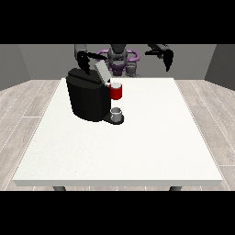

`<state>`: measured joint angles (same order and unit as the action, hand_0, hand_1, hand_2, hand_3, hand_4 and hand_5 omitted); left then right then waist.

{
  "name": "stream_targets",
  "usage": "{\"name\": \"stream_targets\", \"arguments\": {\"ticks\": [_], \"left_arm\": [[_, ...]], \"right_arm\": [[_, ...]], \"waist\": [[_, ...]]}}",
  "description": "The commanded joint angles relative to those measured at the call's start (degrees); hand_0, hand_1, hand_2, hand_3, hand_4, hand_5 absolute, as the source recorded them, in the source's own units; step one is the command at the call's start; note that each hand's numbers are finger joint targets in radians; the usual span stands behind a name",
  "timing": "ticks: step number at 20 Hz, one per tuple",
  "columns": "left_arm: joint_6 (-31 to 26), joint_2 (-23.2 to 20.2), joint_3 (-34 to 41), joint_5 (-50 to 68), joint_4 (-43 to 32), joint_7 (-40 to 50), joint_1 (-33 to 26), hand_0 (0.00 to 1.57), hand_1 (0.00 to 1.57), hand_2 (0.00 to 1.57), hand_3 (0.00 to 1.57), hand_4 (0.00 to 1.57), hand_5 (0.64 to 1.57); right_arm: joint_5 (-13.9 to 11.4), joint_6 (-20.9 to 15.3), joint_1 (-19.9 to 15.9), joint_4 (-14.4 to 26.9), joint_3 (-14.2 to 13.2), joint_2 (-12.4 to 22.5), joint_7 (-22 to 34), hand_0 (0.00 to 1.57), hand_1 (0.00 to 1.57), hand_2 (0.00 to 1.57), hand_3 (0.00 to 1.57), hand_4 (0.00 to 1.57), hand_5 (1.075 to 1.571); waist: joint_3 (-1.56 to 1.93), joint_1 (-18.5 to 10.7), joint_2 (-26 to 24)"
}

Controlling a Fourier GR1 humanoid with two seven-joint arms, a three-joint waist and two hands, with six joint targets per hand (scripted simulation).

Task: Insert the coffee pod into the coffee machine and close the lid

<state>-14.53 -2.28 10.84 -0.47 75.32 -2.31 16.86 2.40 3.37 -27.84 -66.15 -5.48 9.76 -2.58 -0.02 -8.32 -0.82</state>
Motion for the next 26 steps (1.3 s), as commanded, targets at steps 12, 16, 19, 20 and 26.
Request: {"name": "stream_targets", "arguments": {"ticks": [12,16,19,20,26], "left_arm": [[0.3,-3.1,-0.4,4.2,6.3,1.8,-0.9,0.00,0.00,0.00,0.00,0.12,1.571],[2.2,-3.9,-0.4,1.9,4.5,-2.2,-2.0,0.00,0.00,0.00,0.00,0.00,1.571],[2.6,-2.7,-2.6,2.1,7.7,3.6,-1.6,0.00,0.00,0.00,0.00,0.00,1.571],[2.2,-4.9,1.4,3.7,1.2,-1.4,-0.5,0.00,0.00,0.00,0.00,0.00,1.571],[4.8,-2.4,-1.7,1.3,2.0,-2.3,-2.6,0.00,0.00,0.00,0.00,0.00,1.571]], "right_arm": [[-2.2,0.9,-9.4,7.7,-1.2,1.2,-0.9,0.00,0.00,0.00,0.00,0.00,1.571],[-3.3,0.8,-10.4,8.0,0.2,-0.3,-2.7,0.00,0.00,0.00,0.00,0.00,1.571],[-4.5,-0.5,-9.7,10.1,0.9,-1.6,-3.3,0.00,0.00,0.00,0.00,0.00,1.571],[-3.6,0.0,-11.3,6.2,2.1,-3.0,-0.5,0.00,0.00,0.00,0.00,0.00,1.571],[-6.4,-0.5,-13.2,7.9,4.2,-3.9,0.2,0.00,0.00,0.00,0.00,0.11,1.571]], "waist": [[0.03,-0.4,4.1],[0.02,0.4,5.5],[0.04,-1.3,4.3],[0.01,2.8,4.5],[0.01,1.8,3.9]]}}
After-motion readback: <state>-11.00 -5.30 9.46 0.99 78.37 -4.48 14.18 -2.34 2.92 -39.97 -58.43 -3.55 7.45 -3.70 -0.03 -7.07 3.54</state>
